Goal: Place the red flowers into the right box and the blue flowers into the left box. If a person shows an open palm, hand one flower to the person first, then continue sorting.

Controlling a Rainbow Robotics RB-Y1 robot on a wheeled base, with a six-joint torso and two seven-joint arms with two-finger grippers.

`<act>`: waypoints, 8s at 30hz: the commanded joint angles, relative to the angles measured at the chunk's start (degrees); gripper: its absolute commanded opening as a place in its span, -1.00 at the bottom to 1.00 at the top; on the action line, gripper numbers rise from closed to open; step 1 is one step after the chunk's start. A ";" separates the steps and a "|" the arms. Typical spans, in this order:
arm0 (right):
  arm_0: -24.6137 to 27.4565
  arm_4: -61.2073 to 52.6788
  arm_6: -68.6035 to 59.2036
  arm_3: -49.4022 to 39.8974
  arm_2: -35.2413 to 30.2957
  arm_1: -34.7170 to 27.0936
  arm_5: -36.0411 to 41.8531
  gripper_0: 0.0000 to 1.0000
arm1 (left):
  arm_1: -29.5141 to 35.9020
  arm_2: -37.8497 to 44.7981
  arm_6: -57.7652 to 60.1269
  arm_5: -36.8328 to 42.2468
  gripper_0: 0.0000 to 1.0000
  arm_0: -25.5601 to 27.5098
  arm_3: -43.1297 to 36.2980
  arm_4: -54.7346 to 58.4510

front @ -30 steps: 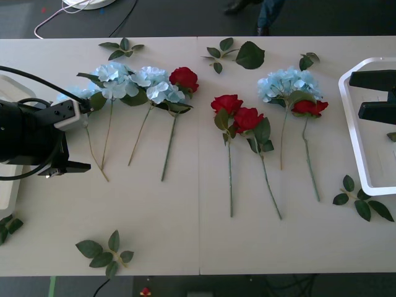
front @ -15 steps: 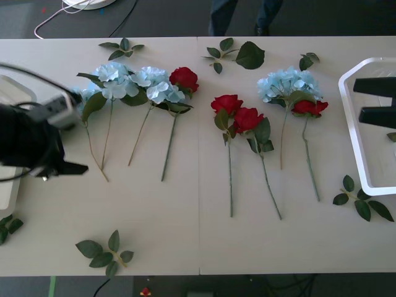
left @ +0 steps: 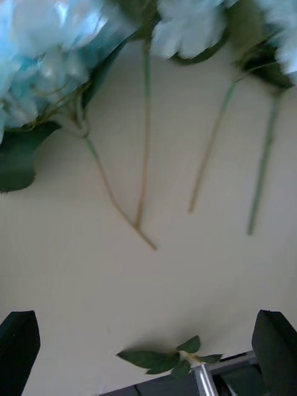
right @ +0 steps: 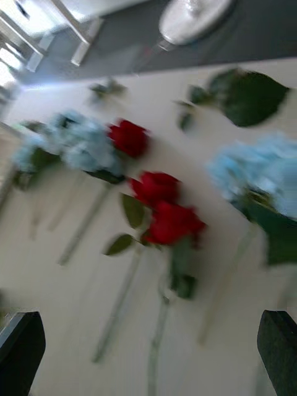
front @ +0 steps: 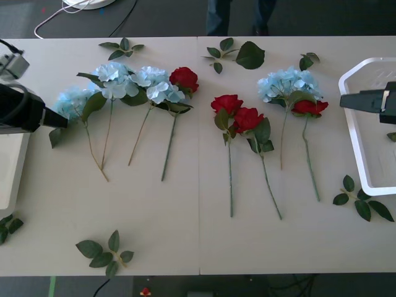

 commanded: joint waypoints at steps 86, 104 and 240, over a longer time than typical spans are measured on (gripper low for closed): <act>-39.55 63.10 -43.86 45.51 34.09 28.31 -0.54 -1.00 | -17.92 -60.35 26.88 -36.55 -1.00 -32.35 43.05 -14.45; -26.54 49.48 -41.48 22.31 19.50 8.63 -4.94 -1.00 | -17.92 -60.35 26.88 -36.55 -1.00 -32.35 43.05 -14.45; -43.24 69.43 -26.28 56.50 25.21 35.61 -7.13 -1.00 | -13.88 24.82 -52.93 -20.21 -1.00 10.36 45.16 -13.40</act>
